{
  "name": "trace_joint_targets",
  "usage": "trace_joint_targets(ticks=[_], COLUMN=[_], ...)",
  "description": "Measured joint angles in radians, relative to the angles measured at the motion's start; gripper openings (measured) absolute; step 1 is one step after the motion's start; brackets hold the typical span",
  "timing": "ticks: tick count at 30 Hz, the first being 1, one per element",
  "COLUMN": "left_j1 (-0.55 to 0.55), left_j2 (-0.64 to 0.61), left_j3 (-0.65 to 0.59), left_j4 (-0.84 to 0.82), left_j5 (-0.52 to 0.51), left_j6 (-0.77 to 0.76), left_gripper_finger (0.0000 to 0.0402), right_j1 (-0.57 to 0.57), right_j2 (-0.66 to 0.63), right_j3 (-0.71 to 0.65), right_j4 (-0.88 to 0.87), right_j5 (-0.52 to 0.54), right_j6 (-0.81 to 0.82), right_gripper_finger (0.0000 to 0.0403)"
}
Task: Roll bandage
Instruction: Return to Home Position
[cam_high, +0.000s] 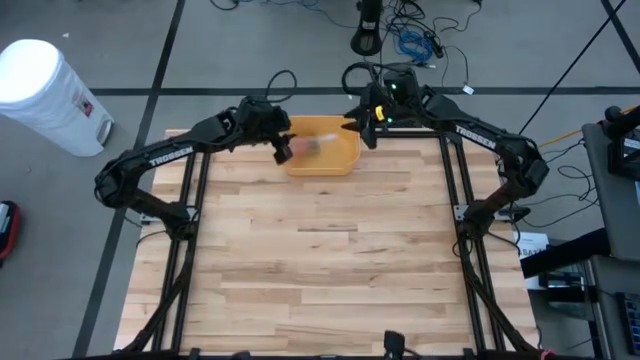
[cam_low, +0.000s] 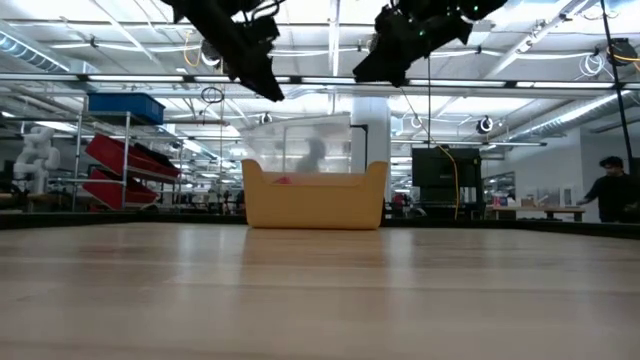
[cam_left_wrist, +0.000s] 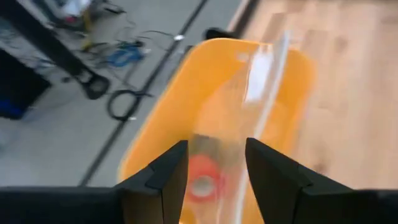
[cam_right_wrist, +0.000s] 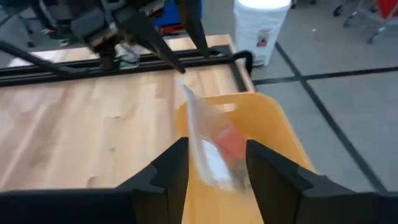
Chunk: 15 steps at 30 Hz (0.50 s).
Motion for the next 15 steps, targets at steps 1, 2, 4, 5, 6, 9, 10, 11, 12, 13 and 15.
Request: trace_joint_targets(ticks=[1, 2, 4, 5, 6, 9, 10, 11, 12, 13, 15], left_j1=[-0.011, -0.022, -0.044, -0.058, -0.072, -0.112, -0.124, -0.135, -0.148, -0.162, -0.188], left_j2=[-0.013, -0.024, -0.048, -0.058, -0.068, -0.098, -0.108, -0.117, -0.123, -0.128, -0.139], left_j3=[0.0, 0.0, 0.0, 0.0, 0.0, 0.0, 0.0, 0.0, 0.0, 0.0, 0.0], left_j4=[-0.016, -0.03, -0.057, -0.068, -0.075, -0.088, -0.083, -0.085, -0.086, -0.084, -0.087], left_j5=[0.018, 0.033, 0.058, 0.064, 0.066, 0.069, 0.069, 0.069, 0.069, 0.069, 0.069], left_j6=[-0.019, -0.037, -0.073, -0.084, -0.098, -0.107, -0.115, -0.128, -0.135, -0.148, -0.162], left_gripper_finger=[0.0167, 0.0167, 0.0167, 0.0167, 0.0167, 0.0167, 0.0167, 0.0167, 0.0167, 0.0167, 0.0167], right_j1=[0.01, 0.021, 0.042, 0.054, 0.066, 0.105, 0.118, 0.133, 0.149, 0.163, 0.194], right_j2=[-0.012, -0.023, -0.047, -0.06, -0.072, -0.107, -0.118, -0.129, -0.139, -0.148, -0.164], right_j3=[0.0, 0.0, 0.0, 0.0, 0.0, 0.0, 0.0, 0.0, 0.0, 0.0, 0.0], right_j4=[-0.022, -0.042, -0.077, -0.098, -0.112, -0.157, -0.168, -0.183, -0.195, -0.207, -0.229], right_j5=[0.0, 0.001, 0.004, 0.006, 0.007, 0.034, 0.056, 0.074, 0.09, 0.102, 0.112], right_j6=[0.004, 0.01, 0.023, 0.024, 0.025, 0.028, 0.03, 0.03, 0.031, 0.032, 0.038], right_gripper_finger=[0.0143, 0.014, 0.0133, 0.013, 0.0127, 0.0118, 0.0115, 0.0113, 0.011, 0.0108, 0.0104])
